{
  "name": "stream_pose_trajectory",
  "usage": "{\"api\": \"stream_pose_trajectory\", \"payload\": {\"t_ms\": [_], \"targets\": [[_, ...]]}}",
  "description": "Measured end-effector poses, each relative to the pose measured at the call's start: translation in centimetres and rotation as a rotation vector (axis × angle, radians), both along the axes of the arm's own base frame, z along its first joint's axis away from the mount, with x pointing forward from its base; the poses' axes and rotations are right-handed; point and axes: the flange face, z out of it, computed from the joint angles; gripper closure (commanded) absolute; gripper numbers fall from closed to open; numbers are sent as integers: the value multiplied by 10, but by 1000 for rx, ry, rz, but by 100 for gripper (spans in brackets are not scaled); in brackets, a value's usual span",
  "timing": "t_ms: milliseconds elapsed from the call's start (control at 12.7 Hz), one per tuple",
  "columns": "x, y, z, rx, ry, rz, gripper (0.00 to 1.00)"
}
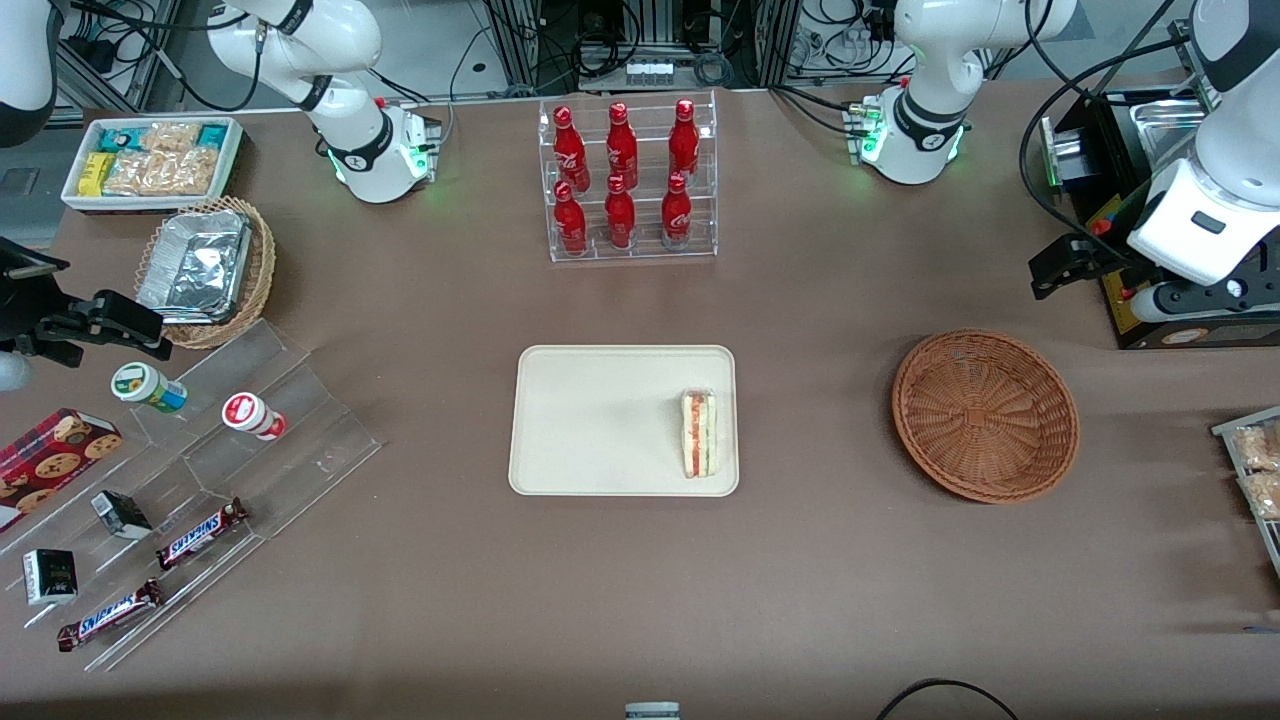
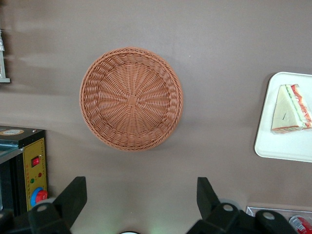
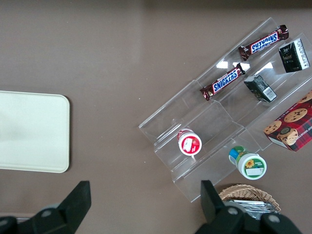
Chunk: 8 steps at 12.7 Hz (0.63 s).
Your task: Place sandwich from basket to tray
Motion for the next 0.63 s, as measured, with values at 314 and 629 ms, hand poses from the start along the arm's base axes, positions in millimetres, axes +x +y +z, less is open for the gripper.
{"api": "stream_pose_trajectory", "payload": {"t_ms": [314, 629], "targets": [[-1, -4, 0, -37, 7, 1, 0], [0, -3, -3, -38, 15, 3, 0]]}}
